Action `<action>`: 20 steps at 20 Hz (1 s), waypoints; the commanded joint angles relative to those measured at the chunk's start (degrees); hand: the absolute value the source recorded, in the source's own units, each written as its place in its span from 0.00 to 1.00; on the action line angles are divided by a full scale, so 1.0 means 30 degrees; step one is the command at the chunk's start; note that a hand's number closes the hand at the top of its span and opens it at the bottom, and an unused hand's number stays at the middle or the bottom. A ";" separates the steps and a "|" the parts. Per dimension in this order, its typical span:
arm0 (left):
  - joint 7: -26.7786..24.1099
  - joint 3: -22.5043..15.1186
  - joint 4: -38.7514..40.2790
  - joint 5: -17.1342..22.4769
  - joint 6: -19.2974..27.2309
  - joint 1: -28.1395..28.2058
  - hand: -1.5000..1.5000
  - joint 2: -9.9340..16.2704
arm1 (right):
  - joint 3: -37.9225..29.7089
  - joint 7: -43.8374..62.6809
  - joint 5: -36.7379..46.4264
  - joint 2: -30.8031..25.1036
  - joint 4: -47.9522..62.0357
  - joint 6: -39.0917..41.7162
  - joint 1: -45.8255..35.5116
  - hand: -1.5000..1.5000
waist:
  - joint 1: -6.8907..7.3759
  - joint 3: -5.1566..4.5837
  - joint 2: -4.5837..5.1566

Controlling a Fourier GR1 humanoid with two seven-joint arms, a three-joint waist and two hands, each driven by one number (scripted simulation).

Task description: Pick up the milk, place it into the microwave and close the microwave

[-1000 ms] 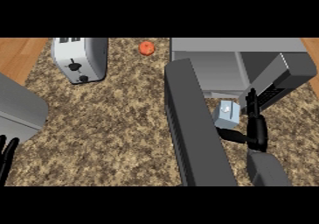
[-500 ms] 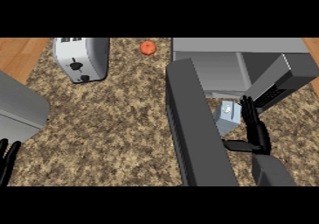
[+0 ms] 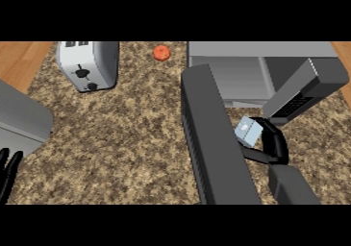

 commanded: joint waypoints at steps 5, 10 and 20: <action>0.0742 0.0148 -0.0341 0.0496 0.0213 -0.0077 0.00 -0.0098 | -0.0248 0.0312 -0.0594 0.1363 -0.2768 -0.2169 0.0072 1.00 | -0.0176 -0.0018 -0.0075; -0.0179 -0.0247 0.0157 0.0063 -0.0547 0.0242 0.00 -0.0207 | -0.0677 -0.1563 -0.0704 -0.2824 0.0004 0.3547 0.0111 1.00 | -0.0020 0.0003 0.0007; -0.0578 0.0303 0.0295 0.0896 -0.0904 0.0772 0.00 0.0031 | 0.0318 0.0213 -0.1573 -0.3873 -0.2138 0.7021 0.0107 1.00 | -0.0181 -0.0018 -0.0086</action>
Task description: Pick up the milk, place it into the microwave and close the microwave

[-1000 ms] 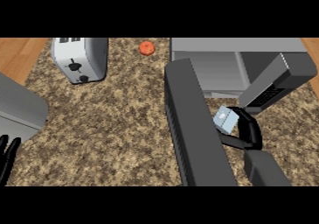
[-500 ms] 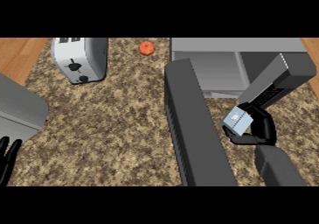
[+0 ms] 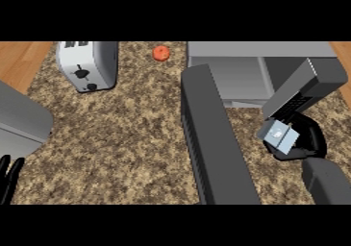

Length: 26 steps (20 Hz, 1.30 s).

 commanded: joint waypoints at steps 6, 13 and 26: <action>0.0636 0.0941 -0.0779 0.1181 -0.0308 0.0637 0.00 0.0167 | 0.1581 0.3116 -0.0596 0.1346 -0.6880 0.0011 0.1743 1.00 | -0.0177 -0.0019 -0.0068; 0.2177 0.1771 -0.0989 0.2110 0.0212 -0.0556 0.00 0.0860 | 0.1824 0.7010 0.0337 0.1949 -0.8515 -0.2914 -0.0912 1.00 | -0.0026 -0.0009 -0.0014; 0.0051 0.1582 0.1801 0.0397 -0.1208 -0.1350 0.00 0.0238 | 0.0557 0.4542 0.2644 0.2673 0.2890 -0.5042 -0.9171 1.00 | 0.0565 0.0014 0.0233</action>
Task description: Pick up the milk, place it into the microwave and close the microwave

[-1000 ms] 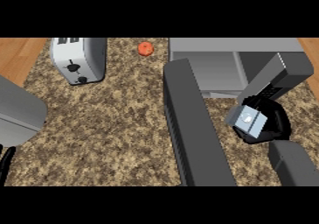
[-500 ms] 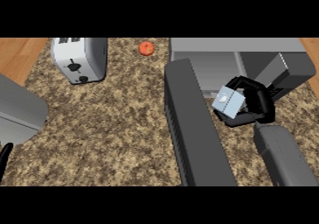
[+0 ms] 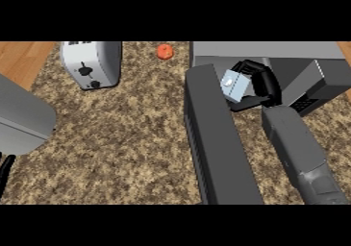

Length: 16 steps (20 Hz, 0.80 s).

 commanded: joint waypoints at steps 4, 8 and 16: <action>-0.0552 0.0437 0.0944 0.0438 -0.1035 -0.0475 0.00 0.0516 | -0.1217 -0.0481 0.0303 -0.0817 0.4876 -0.0376 -0.4386 1.00 | 0.0557 -0.0009 0.0185; 0.0257 -0.0145 0.0621 0.0210 -0.0501 -0.1011 0.00 0.0327 | -0.1161 -0.1705 0.0952 -0.0540 0.6232 -0.1747 -0.5042 1.00 | 0.0986 0.0013 0.0401; 0.0322 -0.0933 0.0759 -0.0018 -0.0687 -0.1821 0.00 0.0206 | -0.0692 -0.2177 0.2206 -0.0621 0.7705 -0.4582 -0.6267 1.00 | 0.1610 0.0025 0.0740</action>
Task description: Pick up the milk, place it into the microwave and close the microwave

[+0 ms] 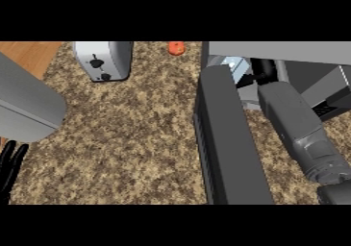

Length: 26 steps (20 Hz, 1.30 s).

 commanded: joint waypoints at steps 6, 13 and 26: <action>-0.0149 -0.0110 0.0734 -0.0464 -0.0136 -0.1115 0.00 0.0335 | -0.0788 0.0705 -0.0110 0.0117 0.1499 -0.2633 -0.1546 1.00 | 0.0777 -0.0012 0.0475; 0.0346 -0.0579 -0.0145 -0.1119 0.0367 -0.1421 0.00 0.0217 | -0.1415 0.0772 -0.0232 -0.0465 0.1839 -0.6901 -0.1680 1.00 | 0.1201 0.0019 0.0711; 0.0418 -0.1619 0.0607 -0.2608 0.0296 -0.2880 0.00 0.0446 | 0.0028 0.2371 0.1652 -0.0337 0.3417 -0.9940 -0.2628 0.00 | 0.2049 0.0038 0.1186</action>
